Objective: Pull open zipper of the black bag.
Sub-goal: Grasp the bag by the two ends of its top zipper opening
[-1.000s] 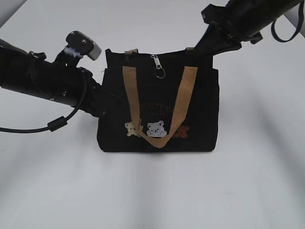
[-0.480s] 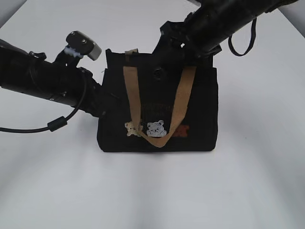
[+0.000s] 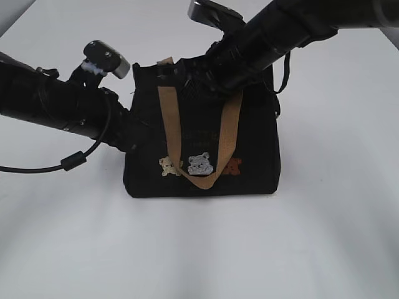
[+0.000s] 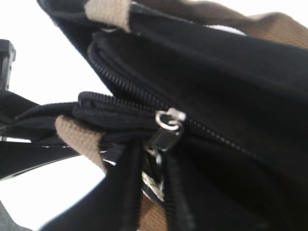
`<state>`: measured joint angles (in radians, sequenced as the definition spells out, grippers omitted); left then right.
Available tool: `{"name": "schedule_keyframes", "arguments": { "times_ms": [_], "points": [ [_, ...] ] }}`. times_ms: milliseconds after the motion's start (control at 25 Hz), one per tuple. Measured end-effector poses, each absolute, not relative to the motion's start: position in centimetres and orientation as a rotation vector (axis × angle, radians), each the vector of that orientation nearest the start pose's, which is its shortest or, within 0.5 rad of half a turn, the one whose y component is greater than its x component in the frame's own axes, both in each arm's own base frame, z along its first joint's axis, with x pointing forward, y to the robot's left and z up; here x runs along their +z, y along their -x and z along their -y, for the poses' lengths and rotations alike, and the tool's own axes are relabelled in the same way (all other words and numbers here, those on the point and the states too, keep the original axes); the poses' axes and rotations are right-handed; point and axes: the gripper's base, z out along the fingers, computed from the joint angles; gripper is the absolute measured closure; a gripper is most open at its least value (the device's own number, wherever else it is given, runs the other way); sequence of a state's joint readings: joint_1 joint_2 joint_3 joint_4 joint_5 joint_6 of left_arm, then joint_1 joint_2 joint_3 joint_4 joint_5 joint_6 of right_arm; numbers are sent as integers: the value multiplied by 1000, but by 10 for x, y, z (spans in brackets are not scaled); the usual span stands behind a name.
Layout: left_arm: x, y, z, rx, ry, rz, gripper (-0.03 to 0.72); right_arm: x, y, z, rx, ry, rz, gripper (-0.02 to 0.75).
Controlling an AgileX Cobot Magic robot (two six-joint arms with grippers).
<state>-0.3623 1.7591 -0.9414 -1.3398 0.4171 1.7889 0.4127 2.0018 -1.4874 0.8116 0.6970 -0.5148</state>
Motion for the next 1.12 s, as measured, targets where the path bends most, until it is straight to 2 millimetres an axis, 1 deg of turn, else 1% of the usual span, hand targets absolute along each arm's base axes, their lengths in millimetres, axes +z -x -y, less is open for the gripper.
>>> {"name": "schedule_keyframes", "arguments": {
  "times_ms": [80, 120, 240, 320, 400, 480, 560, 680, 760, 800, 840, 880, 960, 1000, 1040, 1080, 1120],
  "points": [
    [180, -313, 157, -433, -1122, -2075, 628, 213, -384, -215, 828, 518, -2507, 716],
    [180, -313, 157, -433, -1122, -2075, 628, 214, -385, -213, 827, 513, -2505, 736],
    [180, -313, 157, -434, -1121, -2076, 628, 225, -385, -199, 834, 513, -2513, 738],
    [180, -313, 157, -435, -1121, -2075, 628, 236, -385, -180, 824, 512, -2524, 738],
    [180, -313, 157, -438, -1122, -2075, 628, 248, -388, -154, 808, 471, -2527, 738],
    [180, -313, 158, -439, -1123, -2075, 628, 260, -389, -133, 799, 430, -2524, 738],
    [180, -313, 158, -440, -1121, -2075, 628, 268, -389, -112, 791, 398, -2535, 738],
    [180, -313, 158, -440, -1120, -2075, 628, 270, -388, -95, 799, 374, -2565, 738],
    [180, -313, 158, -440, -1120, -2075, 628, 270, -386, -93, 813, 383, -2582, 734],
    [180, -313, 158, -441, -1119, -2076, 628, 269, -384, -94, 828, 401, -2592, 711],
    [180, -313, 157, -443, -1114, -2081, 617, 269, -382, -94, 843, 422, -2607, 664],
    [180, -312, 157, -451, -1097, -2094, 586, 269, -379, -94, 859, 441, -2624, 608],
    [181, -311, 157, -476, -1052, -2145, 476, 271, -370, -94, 885, 507, -2675, 465],
    [181, -309, 157, -508, -1014, -2186, 408, 273, -366, -93, 870, 530, -2702, 426],
    [182, -306, 156, -538, -995, -2231, 355, 276, -363, -91, 842, 528, -2722, 411],
    [183, -303, 155, -575, -943, -2288, 328, 280, -358, -87, 793, 526, -2744, 406],
    [185, -298, 154, -599, -927, -2338, 315, 282, -353, -83, 735, 513, -2769, 408]
  ]
}}
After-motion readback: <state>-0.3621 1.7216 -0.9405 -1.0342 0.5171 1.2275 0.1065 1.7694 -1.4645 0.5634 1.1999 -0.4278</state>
